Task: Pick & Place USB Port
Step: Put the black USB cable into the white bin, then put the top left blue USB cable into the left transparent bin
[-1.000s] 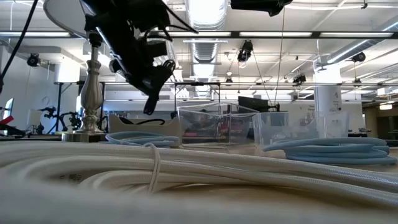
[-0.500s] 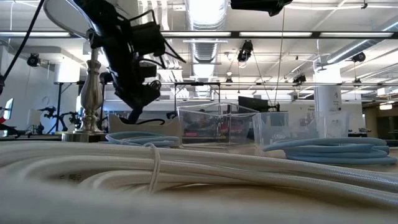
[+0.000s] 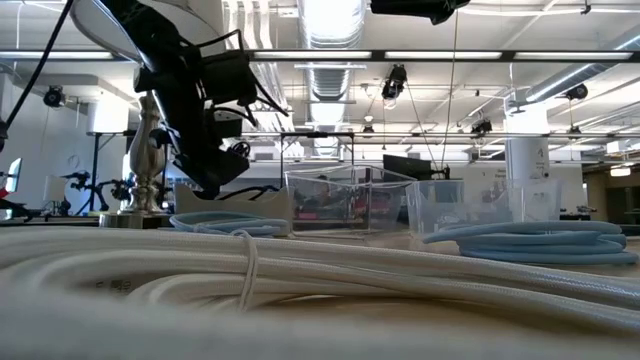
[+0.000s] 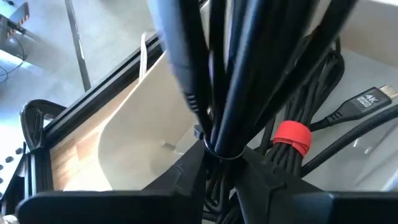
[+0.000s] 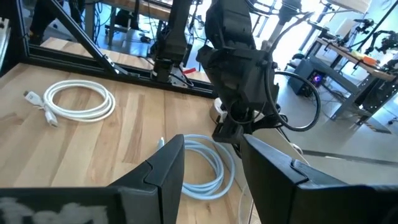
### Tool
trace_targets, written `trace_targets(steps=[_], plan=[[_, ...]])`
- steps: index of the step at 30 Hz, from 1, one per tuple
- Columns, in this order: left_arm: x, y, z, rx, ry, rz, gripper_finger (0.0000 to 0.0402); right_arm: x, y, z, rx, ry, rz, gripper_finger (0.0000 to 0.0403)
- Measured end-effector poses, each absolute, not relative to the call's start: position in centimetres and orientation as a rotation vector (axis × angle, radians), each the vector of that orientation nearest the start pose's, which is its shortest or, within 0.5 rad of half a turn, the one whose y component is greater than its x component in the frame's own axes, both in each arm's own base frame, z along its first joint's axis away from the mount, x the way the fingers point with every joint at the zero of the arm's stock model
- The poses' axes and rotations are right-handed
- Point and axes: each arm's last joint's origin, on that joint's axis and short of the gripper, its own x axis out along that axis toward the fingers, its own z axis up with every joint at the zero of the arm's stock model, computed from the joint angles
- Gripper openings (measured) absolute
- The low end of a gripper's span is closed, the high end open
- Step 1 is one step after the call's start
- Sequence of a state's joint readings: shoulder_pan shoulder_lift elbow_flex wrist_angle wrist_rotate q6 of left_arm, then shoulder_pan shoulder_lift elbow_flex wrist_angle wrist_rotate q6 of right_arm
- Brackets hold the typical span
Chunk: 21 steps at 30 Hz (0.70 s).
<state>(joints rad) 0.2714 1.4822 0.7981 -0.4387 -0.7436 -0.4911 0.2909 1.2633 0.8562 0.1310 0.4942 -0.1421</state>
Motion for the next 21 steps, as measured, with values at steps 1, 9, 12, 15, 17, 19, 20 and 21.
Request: trace_targets(steps=[1,9,12,15,17,19,20,21], plan=[[24.76,8.92,17.70,-0.129,0.882,1.148,0.0081,27.07,6.68,28.78,-0.247,0.270,-0.183,0.0155],[24.81,8.87,17.59,-0.150,0.884,1.127,0.0124,27.07,6.69,28.78,-0.253,0.270,-0.181,0.0156],[24.84,8.88,17.58,-0.152,0.879,1.127,0.0141,27.08,6.68,28.78,-0.277,0.273,-0.179,0.0157],[24.87,8.88,17.59,-0.154,0.874,1.126,0.0155,27.07,6.69,28.78,-0.281,0.273,-0.178,0.0157],[24.89,8.89,17.60,-0.154,0.872,1.126,0.0162,27.08,6.68,28.78,-0.281,0.273,-0.178,0.0157],[24.89,8.89,17.60,-0.154,0.872,1.126,0.0168,27.08,6.68,28.78,-0.281,0.273,-0.178,0.0157],[24.90,8.89,17.61,-0.155,0.871,1.126,0.0170,27.07,6.69,28.78,-0.282,0.273,-0.178,0.0157],[24.92,8.89,17.62,-0.155,0.869,1.126,0.0171,27.08,6.68,28.78,-0.285,0.273,-0.177,0.0157]])
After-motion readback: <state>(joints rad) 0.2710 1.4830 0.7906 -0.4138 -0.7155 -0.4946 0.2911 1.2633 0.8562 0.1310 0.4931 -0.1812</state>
